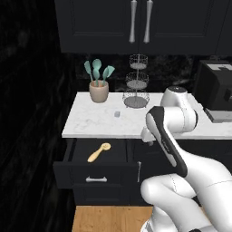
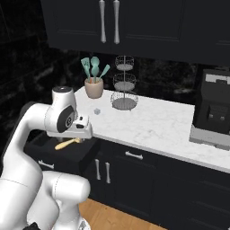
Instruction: Pick the pizza cutter from the drawer and place it on the counter.
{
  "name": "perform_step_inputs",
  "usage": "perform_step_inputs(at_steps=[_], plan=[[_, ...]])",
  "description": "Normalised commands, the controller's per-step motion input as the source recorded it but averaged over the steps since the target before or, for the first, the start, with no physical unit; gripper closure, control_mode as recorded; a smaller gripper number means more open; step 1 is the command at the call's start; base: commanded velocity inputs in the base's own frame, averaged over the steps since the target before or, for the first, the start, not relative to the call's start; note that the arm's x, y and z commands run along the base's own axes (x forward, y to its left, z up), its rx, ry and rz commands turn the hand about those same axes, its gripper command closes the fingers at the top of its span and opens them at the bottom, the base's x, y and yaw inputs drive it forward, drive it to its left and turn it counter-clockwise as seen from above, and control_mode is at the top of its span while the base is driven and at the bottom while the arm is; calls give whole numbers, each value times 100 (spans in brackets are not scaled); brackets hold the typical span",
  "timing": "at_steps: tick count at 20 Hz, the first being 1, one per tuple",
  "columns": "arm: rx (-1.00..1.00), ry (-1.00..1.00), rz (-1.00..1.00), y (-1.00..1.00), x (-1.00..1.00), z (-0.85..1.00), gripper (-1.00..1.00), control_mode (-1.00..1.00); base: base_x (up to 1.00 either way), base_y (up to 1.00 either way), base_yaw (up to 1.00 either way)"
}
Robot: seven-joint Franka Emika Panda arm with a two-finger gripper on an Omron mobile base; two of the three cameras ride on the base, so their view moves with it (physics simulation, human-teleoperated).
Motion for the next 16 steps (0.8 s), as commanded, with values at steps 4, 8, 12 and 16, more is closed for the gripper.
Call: perform_step_inputs(at_steps=[4,8,12,16], plan=[[-1,1,0,59,46,-49,-100,-100,0,0,0],[0,7,0,82,91,-60,-100,-100,0,0,0],[0,7,-1,76,83,-67,-100,-100,0,0,0],[0,7,-6,67,61,-57,-100,-100,0,0,0]])
